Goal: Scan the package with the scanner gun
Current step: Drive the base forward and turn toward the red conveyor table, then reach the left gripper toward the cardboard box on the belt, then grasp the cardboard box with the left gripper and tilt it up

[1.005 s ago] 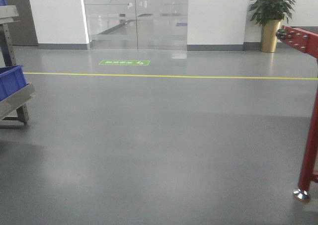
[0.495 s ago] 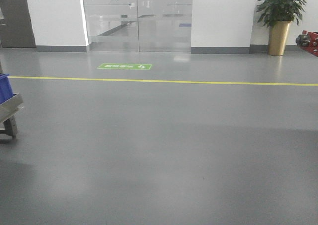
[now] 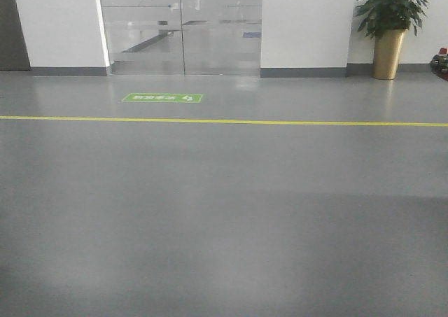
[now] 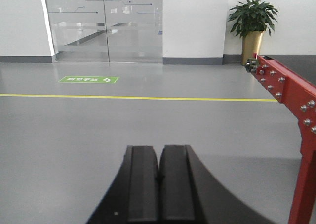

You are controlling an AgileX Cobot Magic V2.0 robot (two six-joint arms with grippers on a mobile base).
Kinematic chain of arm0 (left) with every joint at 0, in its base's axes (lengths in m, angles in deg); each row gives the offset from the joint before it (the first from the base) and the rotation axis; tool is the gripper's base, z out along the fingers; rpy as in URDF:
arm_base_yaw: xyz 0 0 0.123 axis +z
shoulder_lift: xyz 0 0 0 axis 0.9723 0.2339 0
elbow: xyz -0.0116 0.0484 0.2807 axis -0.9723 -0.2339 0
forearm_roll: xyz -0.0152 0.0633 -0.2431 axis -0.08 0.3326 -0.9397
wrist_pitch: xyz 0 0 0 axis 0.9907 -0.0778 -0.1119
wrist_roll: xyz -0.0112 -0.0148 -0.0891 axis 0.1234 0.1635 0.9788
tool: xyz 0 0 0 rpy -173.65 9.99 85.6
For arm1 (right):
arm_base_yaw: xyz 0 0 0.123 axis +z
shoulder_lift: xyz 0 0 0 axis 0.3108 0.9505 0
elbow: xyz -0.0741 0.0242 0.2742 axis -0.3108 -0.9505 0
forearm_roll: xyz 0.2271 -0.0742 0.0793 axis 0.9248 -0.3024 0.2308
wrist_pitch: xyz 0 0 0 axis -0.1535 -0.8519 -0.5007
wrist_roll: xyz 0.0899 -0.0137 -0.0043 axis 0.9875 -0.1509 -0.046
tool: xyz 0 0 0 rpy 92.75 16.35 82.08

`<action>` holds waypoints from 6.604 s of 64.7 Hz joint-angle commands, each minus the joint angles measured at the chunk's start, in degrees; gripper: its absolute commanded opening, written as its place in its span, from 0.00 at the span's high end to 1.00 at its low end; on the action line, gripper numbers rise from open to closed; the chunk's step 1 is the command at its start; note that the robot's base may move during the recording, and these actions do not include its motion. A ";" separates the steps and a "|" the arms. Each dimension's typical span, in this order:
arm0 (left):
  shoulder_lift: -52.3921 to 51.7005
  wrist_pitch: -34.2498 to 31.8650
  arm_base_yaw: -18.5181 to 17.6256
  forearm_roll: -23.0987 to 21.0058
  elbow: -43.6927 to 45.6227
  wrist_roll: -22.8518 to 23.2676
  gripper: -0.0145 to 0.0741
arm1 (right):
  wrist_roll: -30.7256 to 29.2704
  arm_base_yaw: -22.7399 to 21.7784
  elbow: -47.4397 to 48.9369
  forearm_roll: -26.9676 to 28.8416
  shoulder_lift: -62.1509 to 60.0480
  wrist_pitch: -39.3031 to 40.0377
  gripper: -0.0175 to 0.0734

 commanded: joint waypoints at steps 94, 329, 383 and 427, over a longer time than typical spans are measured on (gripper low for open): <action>-0.31 -1.04 -0.27 0.26 0.25 0.23 0.96 | -0.02 -0.23 0.00 -0.32 -0.20 0.95 0.98; -0.31 -9.05 -0.27 0.48 0.25 -0.03 0.96 | -0.02 3.34 0.00 -0.32 -0.20 9.37 0.98; 25.99 14.58 -0.27 -0.97 36.23 -0.03 0.29 | -0.02 3.34 32.05 -0.32 24.56 -4.31 0.39; 69.23 55.89 -5.66 -1.37 76.23 -0.03 0.16 | -0.02 5.98 32.05 -0.32 31.24 -4.30 0.18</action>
